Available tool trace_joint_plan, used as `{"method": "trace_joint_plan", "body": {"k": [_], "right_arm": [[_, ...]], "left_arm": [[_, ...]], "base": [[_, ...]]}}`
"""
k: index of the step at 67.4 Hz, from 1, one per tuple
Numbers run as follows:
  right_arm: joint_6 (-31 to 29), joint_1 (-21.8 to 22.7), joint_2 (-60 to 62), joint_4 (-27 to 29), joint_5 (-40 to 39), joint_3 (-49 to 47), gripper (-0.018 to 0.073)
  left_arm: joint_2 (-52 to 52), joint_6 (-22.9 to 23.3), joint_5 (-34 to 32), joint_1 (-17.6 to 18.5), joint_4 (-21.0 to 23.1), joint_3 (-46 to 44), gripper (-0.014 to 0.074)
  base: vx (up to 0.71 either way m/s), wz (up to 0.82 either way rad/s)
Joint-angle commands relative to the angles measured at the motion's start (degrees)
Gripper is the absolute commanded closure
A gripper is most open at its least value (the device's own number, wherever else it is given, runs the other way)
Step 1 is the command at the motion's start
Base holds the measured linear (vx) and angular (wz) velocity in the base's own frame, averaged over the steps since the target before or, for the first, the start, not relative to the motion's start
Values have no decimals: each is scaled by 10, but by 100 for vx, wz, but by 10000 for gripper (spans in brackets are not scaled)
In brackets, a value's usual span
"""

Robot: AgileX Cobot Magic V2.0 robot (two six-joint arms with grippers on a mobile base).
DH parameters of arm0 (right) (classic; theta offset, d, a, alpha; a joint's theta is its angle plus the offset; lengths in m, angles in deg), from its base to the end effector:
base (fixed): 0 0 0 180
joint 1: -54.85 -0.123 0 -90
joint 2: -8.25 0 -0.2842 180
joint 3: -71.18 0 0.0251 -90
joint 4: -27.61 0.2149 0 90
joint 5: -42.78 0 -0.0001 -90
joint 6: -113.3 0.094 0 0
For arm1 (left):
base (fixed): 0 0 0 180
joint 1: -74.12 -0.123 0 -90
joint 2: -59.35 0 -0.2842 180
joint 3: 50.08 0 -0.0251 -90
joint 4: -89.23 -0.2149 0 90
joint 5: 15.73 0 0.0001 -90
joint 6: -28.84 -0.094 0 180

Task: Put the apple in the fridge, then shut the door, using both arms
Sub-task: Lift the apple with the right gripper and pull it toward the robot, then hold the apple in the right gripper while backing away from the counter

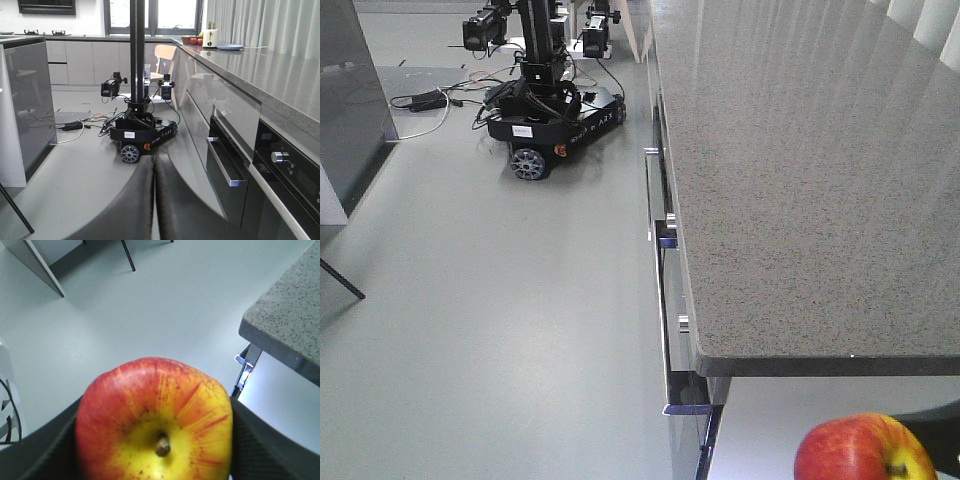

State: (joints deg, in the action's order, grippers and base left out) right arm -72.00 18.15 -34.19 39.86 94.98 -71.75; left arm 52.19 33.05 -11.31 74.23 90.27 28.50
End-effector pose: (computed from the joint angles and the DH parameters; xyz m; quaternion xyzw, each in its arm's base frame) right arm 0.0441 0.0526 0.3176 -0.3016 0.8561 0.2099 0.3635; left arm 0.0245 -0.0002 0.1991 -0.0312 0.7074 -0.0335 0.7053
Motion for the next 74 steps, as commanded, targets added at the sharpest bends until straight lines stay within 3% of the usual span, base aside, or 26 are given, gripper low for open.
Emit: {"method": "trace_joint_plan", "body": {"k": [1, 74], "right_arm": [[-8, 0, 11, 8, -17, -16, 391], [-8, 0, 15, 10, -15, -15, 391]], "left_arm": [[9, 1, -44, -2, 5, 16, 602], [9, 1, -44, -2, 5, 16, 602]], "base": [[0, 0], [0, 0]]}}
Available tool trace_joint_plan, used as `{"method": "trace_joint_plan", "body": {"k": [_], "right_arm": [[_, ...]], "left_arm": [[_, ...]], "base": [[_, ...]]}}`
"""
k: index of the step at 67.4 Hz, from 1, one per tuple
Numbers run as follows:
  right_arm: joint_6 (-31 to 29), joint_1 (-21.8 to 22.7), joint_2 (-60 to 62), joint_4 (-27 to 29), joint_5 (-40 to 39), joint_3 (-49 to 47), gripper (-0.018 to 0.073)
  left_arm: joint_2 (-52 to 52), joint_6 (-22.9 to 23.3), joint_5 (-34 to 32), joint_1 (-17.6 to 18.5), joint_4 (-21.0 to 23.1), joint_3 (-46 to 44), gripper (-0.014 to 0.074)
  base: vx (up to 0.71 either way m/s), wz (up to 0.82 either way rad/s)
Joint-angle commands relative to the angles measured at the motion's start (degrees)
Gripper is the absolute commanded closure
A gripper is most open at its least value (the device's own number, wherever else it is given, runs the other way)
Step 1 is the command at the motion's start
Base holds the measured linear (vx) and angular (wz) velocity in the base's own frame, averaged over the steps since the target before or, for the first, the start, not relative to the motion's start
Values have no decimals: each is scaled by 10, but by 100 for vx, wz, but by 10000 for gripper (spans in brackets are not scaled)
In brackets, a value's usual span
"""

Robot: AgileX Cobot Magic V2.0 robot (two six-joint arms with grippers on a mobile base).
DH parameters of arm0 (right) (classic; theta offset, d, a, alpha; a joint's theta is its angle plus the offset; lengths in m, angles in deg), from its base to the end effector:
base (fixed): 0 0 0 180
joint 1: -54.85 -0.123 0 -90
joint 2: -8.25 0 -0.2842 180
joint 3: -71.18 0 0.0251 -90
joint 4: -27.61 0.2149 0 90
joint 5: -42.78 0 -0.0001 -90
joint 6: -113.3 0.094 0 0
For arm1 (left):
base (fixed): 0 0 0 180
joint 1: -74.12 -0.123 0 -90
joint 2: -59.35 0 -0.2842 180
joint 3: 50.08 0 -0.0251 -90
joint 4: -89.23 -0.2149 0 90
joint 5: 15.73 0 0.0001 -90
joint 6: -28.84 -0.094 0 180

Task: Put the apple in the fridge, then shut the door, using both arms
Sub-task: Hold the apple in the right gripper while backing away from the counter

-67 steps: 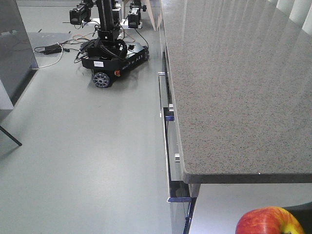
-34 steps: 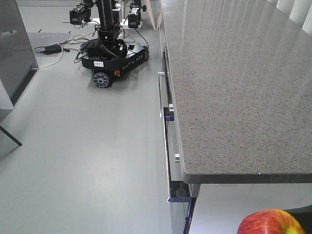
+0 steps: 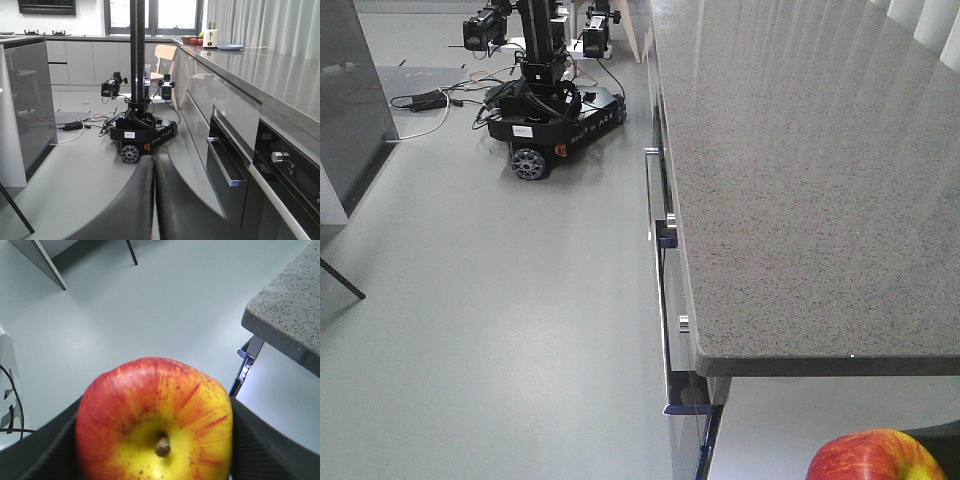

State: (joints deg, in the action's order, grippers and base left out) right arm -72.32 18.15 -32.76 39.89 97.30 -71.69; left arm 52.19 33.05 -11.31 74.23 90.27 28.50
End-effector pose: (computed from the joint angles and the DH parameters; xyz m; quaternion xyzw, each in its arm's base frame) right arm 0.0379 0.0486 0.3162 -0.3083 0.8571 0.2078 0.3565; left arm 0.0245 -0.0002 0.1991 -0.0312 0.7074 -0.0335 0.7053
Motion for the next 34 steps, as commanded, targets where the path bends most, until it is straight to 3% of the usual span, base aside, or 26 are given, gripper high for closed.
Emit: {"method": "trace_joint_plan", "body": {"k": [1, 34], "right_arm": [[-4, 0, 0, 9, -38, -16, 391], [-4, 0, 0, 9, -38, -16, 391]], "left_arm": [[9, 1, -44, -2, 5, 16, 602], [9, 1, -44, -2, 5, 16, 602]], "base": [[0, 0], [0, 0]]}}
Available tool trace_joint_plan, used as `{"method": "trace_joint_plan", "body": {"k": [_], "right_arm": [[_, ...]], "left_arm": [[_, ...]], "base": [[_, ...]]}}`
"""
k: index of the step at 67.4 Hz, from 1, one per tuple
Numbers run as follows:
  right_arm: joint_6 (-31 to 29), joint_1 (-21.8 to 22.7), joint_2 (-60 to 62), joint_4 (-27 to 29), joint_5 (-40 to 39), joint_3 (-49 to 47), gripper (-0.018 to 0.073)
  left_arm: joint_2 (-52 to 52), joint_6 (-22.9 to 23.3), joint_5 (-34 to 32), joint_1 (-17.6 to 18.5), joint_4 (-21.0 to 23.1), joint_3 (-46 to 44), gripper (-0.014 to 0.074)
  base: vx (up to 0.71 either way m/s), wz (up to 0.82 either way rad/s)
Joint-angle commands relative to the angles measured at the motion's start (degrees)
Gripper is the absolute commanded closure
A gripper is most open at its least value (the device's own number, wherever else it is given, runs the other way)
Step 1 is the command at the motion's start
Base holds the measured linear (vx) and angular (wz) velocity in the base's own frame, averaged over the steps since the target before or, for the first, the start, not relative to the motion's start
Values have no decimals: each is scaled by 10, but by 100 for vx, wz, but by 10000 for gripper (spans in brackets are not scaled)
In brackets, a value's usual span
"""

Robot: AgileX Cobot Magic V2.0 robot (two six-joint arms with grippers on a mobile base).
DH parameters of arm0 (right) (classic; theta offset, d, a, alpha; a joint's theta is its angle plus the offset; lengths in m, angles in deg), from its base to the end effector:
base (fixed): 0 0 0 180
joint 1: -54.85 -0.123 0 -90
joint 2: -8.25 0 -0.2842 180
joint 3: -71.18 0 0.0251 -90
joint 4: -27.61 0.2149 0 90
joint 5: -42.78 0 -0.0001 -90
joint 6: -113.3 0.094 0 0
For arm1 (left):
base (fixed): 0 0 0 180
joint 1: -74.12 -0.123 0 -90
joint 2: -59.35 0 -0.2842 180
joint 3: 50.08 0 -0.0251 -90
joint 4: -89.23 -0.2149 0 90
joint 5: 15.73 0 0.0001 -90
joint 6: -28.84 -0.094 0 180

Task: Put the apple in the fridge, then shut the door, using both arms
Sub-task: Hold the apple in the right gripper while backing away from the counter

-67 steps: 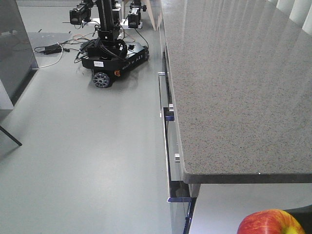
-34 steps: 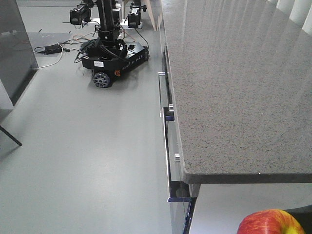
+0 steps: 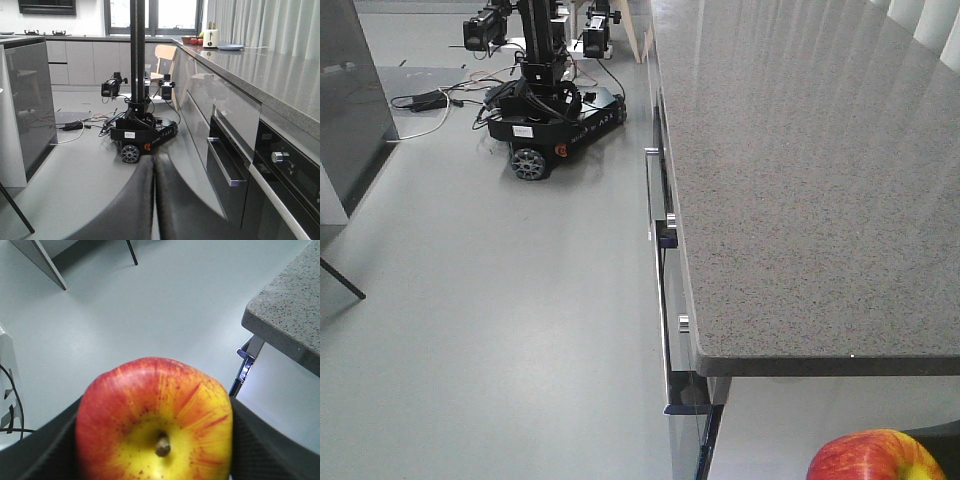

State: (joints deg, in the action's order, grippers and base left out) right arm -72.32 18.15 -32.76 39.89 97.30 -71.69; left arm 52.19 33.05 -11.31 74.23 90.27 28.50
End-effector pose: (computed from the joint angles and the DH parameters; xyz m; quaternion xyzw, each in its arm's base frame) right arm 0.0379 0.0486 0.3162 -0.3083 0.8571 0.2078 0.3565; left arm 0.0245 -0.0002 0.1991 -0.0312 0.7074 -0.0335 0.7053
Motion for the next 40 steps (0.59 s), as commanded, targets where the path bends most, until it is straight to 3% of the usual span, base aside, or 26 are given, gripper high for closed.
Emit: {"method": "trace_joint_plan", "body": {"k": [1, 40], "right_arm": [[-4, 0, 0, 9, -38, -16, 391], [-4, 0, 0, 9, -38, -16, 391]], "left_arm": [[9, 1, -44, -2, 5, 16, 602], [9, 1, -44, -2, 5, 16, 602]], "base": [[0, 0], [-2, 7]]}}
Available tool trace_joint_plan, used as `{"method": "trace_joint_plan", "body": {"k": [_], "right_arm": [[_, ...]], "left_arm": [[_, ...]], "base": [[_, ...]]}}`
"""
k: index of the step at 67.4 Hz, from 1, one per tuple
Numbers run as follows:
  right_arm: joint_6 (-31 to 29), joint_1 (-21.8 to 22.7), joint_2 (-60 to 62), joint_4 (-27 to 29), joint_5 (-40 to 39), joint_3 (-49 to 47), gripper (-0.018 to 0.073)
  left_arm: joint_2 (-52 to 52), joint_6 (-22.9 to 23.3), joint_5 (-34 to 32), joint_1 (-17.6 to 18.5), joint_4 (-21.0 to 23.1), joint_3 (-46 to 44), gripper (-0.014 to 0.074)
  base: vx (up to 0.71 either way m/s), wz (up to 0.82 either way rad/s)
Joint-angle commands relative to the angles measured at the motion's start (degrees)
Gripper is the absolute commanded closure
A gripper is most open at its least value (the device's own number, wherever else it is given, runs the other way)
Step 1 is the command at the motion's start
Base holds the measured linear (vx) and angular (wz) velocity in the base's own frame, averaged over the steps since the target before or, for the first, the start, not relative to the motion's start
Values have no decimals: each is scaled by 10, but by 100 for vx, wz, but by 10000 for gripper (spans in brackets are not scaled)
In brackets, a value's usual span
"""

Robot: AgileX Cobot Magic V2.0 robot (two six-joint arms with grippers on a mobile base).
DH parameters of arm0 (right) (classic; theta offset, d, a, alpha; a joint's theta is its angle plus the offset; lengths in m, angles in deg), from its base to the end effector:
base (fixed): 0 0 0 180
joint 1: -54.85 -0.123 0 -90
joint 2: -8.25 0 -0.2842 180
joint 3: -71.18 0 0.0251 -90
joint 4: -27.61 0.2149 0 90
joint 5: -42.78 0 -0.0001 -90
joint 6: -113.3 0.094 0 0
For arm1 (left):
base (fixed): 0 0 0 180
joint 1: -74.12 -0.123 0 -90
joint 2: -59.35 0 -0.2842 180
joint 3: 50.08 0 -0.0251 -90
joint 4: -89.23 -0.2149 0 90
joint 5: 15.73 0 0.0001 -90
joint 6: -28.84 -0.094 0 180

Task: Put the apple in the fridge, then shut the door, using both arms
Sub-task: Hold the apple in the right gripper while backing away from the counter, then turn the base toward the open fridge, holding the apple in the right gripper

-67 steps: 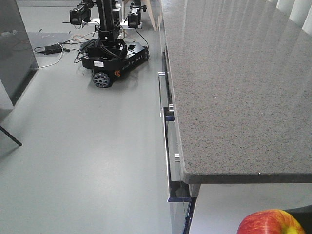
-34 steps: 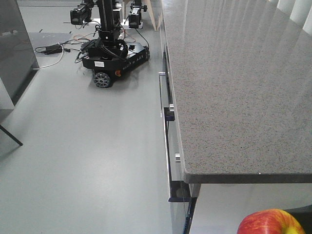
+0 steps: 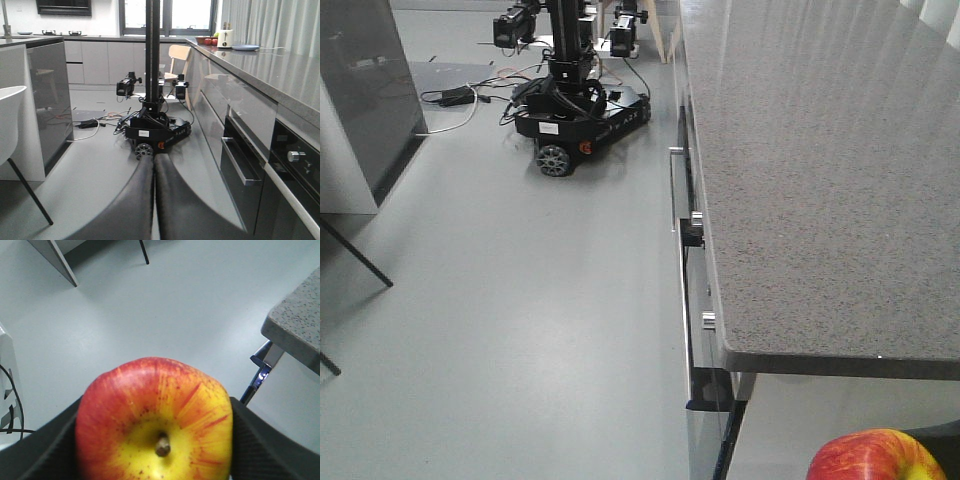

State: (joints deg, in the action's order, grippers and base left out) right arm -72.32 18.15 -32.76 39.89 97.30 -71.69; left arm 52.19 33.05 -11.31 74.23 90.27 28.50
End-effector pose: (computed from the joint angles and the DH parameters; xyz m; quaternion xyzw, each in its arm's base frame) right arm 0.0379 0.0486 0.3162 -0.3083 0.8571 0.2078 0.3565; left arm 0.0245 -0.0002 0.1991 -0.0312 0.7074 -0.0335 0.7053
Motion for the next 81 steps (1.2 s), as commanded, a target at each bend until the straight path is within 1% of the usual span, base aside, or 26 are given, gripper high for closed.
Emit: {"method": "trace_joint_plan", "body": {"k": [1, 32, 81], "right_arm": [[-4, 0, 0, 9, -38, -16, 391], [-4, 0, 0, 9, -38, -16, 391], [-4, 0, 2, 9, -38, -16, 391]], "left_arm": [[9, 1, -44, -2, 5, 16, 602], [9, 1, -44, -2, 5, 16, 602], [9, 1, -44, -2, 5, 16, 602]], "base": [[-3, 15], [-1, 25], [0, 39]]}}
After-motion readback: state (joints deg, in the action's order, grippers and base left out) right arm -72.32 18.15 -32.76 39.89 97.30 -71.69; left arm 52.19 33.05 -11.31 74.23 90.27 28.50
